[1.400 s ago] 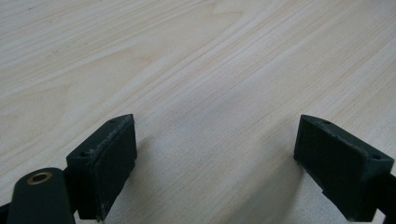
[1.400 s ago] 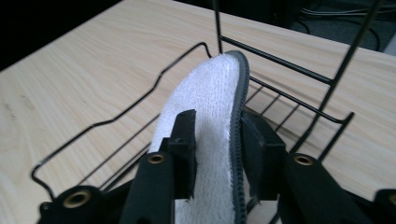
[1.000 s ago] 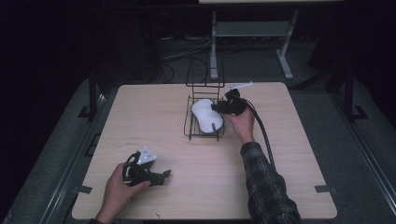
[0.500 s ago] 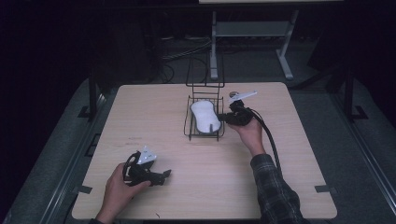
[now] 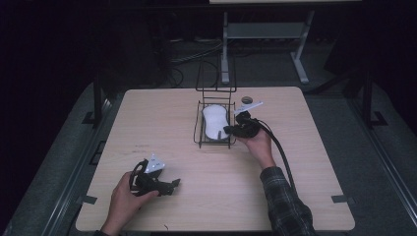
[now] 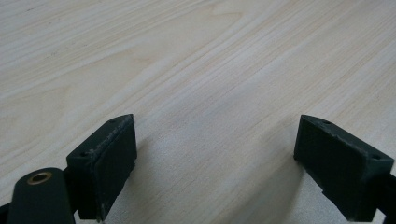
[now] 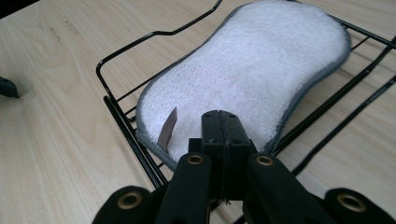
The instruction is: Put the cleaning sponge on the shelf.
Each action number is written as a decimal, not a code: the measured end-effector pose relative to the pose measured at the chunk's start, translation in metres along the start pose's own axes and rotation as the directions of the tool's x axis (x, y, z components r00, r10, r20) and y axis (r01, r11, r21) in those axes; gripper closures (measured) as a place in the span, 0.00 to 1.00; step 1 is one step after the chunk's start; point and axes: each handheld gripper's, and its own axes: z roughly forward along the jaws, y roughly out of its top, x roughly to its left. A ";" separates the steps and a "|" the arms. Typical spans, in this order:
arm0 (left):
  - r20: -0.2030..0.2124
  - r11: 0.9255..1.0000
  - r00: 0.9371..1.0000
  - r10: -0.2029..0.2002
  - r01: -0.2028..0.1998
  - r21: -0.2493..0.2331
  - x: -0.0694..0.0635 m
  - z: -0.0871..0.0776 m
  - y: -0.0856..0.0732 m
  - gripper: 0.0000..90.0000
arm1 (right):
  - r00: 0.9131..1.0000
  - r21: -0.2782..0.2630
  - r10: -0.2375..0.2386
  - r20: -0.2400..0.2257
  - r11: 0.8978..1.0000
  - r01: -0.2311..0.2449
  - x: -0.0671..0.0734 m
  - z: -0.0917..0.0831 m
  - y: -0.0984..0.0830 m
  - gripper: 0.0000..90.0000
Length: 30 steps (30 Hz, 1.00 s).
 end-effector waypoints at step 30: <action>0.000 1.000 1.000 0.000 0.000 -0.002 0.000 0.000 0.000 0.14 | 0.999 -0.038 0.007 0.048 0.999 -0.005 -0.002 -0.046 -0.009 0.88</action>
